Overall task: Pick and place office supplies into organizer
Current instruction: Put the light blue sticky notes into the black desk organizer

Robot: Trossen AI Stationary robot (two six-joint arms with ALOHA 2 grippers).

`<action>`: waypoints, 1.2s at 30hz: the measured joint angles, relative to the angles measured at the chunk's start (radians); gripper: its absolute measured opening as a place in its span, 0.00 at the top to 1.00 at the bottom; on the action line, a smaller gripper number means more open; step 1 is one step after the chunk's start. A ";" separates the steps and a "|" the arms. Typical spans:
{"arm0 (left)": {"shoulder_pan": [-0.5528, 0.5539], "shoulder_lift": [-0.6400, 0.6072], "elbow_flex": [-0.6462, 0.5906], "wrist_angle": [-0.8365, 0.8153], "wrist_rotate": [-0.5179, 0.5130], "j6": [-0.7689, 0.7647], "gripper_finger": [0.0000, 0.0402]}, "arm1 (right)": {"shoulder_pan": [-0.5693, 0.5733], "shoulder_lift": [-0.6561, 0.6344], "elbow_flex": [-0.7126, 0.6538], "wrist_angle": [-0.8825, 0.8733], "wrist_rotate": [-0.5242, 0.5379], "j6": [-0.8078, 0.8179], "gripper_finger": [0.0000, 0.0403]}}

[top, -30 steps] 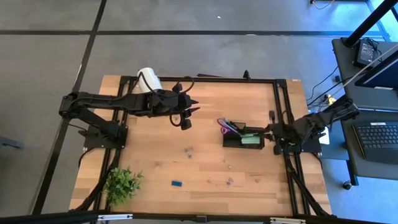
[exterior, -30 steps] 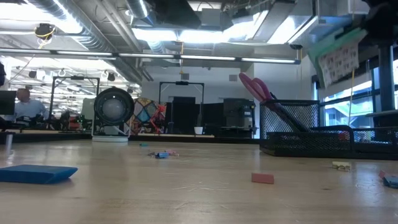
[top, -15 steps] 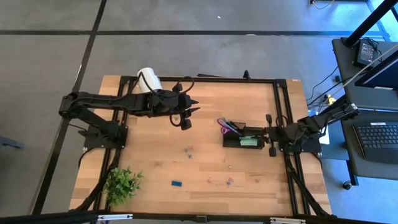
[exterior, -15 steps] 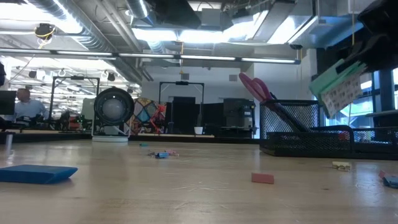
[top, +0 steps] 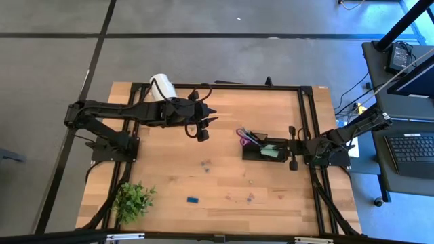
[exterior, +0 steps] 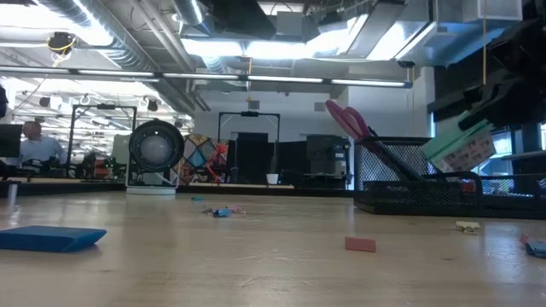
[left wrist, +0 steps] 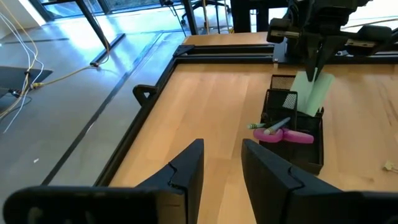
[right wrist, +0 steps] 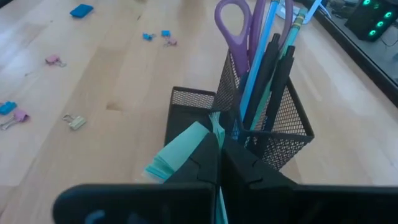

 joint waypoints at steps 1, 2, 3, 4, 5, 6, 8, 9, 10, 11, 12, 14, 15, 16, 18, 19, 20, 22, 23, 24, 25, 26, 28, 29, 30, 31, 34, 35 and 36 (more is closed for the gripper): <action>0.000 0.000 0.000 0.000 0.000 0.000 0.75 | 0.000 0.000 0.000 0.000 0.000 0.000 0.99; 0.000 0.000 0.000 0.000 0.000 0.000 0.75 | 0.000 0.000 0.000 0.000 -0.001 0.000 0.99; 0.000 0.000 0.000 0.000 0.000 0.000 0.75 | 0.000 0.000 0.000 0.000 -0.002 0.000 0.99; 0.000 0.000 0.000 0.000 0.000 0.000 0.75 | 0.000 0.000 0.000 -0.001 -0.002 0.000 0.99; 0.000 0.000 0.000 0.000 0.000 0.000 0.75 | 0.000 0.000 0.000 -0.001 -0.002 0.000 0.99; 0.000 0.000 0.000 0.000 0.000 0.000 0.75 | 0.000 0.001 0.000 -0.001 -0.002 0.001 0.99; 0.000 0.000 0.000 0.000 0.000 0.000 0.75 | 0.000 0.001 0.000 -0.002 -0.002 0.003 0.99; 0.000 0.000 0.000 0.000 0.000 0.000 0.75 | 0.000 0.001 0.000 -0.002 -0.002 0.003 0.99; 0.000 0.000 0.000 0.000 0.000 0.000 0.75 | 0.000 0.001 0.000 -0.002 -0.002 0.003 0.99; 0.000 0.000 0.000 0.000 0.000 0.000 0.75 | 0.000 0.001 0.000 -0.002 -0.002 0.003 0.99; 0.000 0.000 0.000 0.000 0.000 0.000 0.75 | 0.000 0.001 0.000 -0.001 -0.001 0.003 0.99; 0.000 0.000 0.000 0.000 0.000 0.000 0.75 | 0.000 0.001 0.000 -0.001 -0.002 0.011 0.99; 0.000 0.000 0.000 0.000 0.000 0.000 0.75 | 0.000 0.001 0.004 -0.011 -0.002 0.032 0.99; 0.000 0.000 0.000 0.000 0.000 0.000 0.75 | 0.000 0.001 0.010 -0.021 -0.002 0.058 0.99; 0.000 0.000 0.000 0.000 0.000 0.000 0.75 | 0.000 0.001 0.021 -0.033 -0.002 0.120 0.99; 0.000 0.000 0.000 0.000 0.000 0.000 0.75 | 0.000 0.002 0.025 -0.033 -0.002 0.142 0.99; 0.000 0.000 0.000 0.000 0.000 0.000 0.75 | 0.000 0.002 0.030 -0.033 -0.002 0.160 0.99; 0.000 -0.001 0.000 -0.002 0.000 0.000 0.75 | 0.000 0.002 0.044 -0.030 0.002 0.185 0.99; 0.000 -0.001 0.000 -0.005 0.000 0.001 0.75 | 0.000 0.004 0.051 -0.030 0.012 0.192 0.99; 0.000 -0.001 0.000 -0.008 0.000 0.004 0.75 | 0.000 0.008 0.060 -0.031 0.017 0.203 0.99; 0.000 -0.001 0.000 -0.008 0.000 0.009 0.75 | 0.000 0.014 0.073 -0.033 0.024 0.214 0.99; 0.000 -0.001 0.000 -0.008 0.000 0.015 0.75 | 0.000 0.023 0.088 -0.032 0.029 0.218 0.99; 0.000 -0.001 0.000 -0.008 0.000 0.025 0.75 | 0.000 0.052 0.120 -0.029 0.040 0.215 1.00; 0.000 -0.001 0.000 -0.008 0.000 0.026 0.75 | 0.000 0.071 0.138 -0.034 0.040 0.212 1.00; 0.000 -0.001 0.000 -0.008 0.000 0.026 0.75 | 0.000 0.096 0.157 -0.043 0.047 0.211 1.00; 0.000 -0.001 0.000 -0.008 0.000 0.027 0.75 | -0.002 0.123 0.181 -0.062 0.063 0.212 1.00; 0.000 -0.001 0.000 -0.008 0.000 0.027 0.75 | -0.004 0.216 0.263 -0.178 0.099 0.259 1.00; 0.000 -0.001 0.000 -0.009 0.000 0.027 0.75 | -0.004 0.246 0.292 -0.221 0.111 0.289 1.00; 0.000 -0.001 0.000 -0.010 0.000 0.027 0.75 | -0.004 0.276 0.319 -0.268 0.116 0.322 1.00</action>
